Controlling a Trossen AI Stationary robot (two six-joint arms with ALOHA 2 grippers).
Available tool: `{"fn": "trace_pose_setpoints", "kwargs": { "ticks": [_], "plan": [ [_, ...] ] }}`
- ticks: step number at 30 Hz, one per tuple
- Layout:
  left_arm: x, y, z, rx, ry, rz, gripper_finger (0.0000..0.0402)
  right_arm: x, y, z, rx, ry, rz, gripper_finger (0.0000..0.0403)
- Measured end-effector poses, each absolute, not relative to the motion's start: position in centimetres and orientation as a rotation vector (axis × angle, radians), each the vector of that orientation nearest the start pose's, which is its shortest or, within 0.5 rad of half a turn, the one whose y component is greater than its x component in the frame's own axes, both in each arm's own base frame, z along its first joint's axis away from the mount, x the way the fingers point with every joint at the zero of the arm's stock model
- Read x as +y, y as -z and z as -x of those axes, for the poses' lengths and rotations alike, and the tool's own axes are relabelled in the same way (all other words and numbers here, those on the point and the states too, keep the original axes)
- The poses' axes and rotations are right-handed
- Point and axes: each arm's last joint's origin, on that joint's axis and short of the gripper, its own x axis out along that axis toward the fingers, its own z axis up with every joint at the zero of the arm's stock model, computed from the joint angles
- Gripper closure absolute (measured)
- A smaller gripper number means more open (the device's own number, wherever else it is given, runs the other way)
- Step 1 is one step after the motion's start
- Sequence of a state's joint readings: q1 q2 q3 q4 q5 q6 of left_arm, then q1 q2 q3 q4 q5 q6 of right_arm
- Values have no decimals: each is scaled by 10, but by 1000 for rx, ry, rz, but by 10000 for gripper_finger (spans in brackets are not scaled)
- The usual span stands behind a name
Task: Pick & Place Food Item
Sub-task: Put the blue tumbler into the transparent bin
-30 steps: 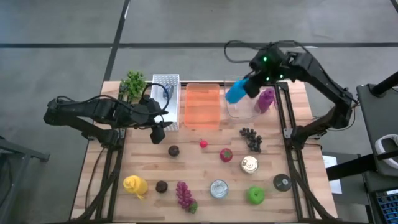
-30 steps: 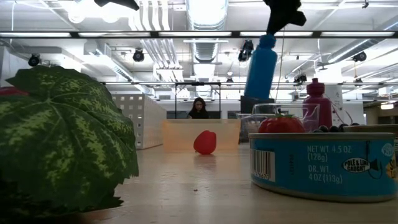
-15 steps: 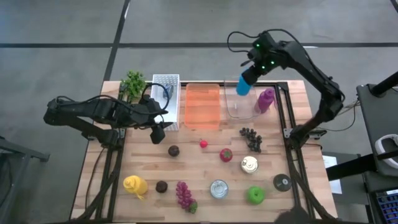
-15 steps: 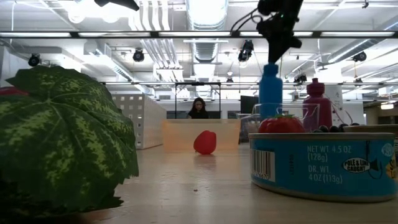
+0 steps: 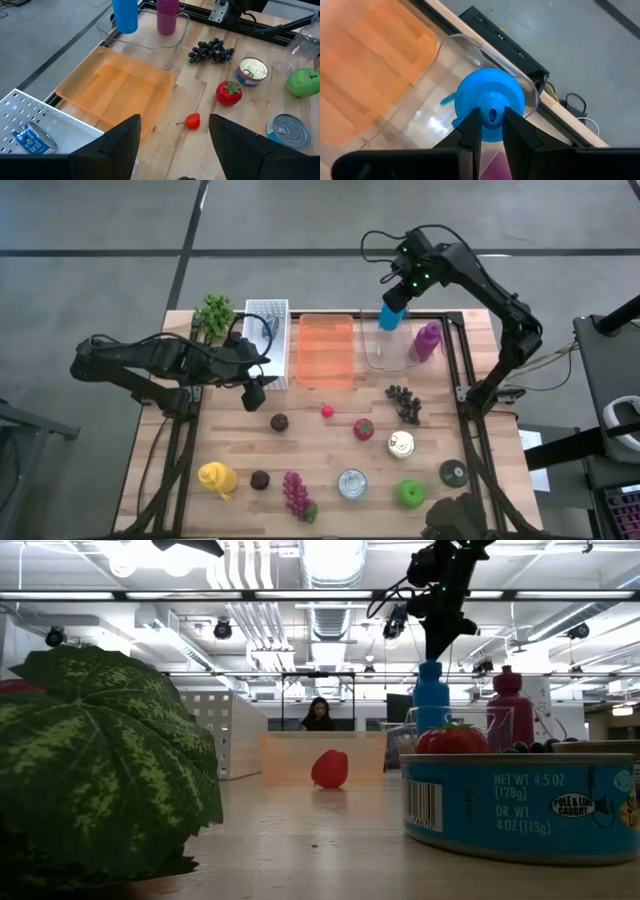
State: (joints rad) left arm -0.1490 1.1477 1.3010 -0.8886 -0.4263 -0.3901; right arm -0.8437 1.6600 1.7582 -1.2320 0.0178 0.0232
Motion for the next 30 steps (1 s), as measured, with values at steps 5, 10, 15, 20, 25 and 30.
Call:
{"fn": "trace_pose_setpoints", "kwargs": {
  "ticks": [5, 10, 15, 20, 25, 30],
  "plan": [
    [-20, -378, -214, 642, -396, 162, 175, -240, -358, -213, 1072, 779, -500, 349],
    [-20, -378, -214, 642, -397, 163, 179, -236, -346, -209, 1087, 779, -513, 349],
    [-20, -378, -214, 642, -397, 162, 175, -234, -341, -205, 1049, 795, -510, 349],
    [-20, -378, -214, 642, -397, 163, 167, -235, -340, -205, 1049, 798, -516, 349],
    [-20, -378, -214, 642, -397, 163, 160, -237, -337, -207, 1058, 798, -524, 349],
    [-20, -378, -214, 642, -398, 165, 154, -237, -336, -207, 1060, 797, -524, 344]
  ]
}}
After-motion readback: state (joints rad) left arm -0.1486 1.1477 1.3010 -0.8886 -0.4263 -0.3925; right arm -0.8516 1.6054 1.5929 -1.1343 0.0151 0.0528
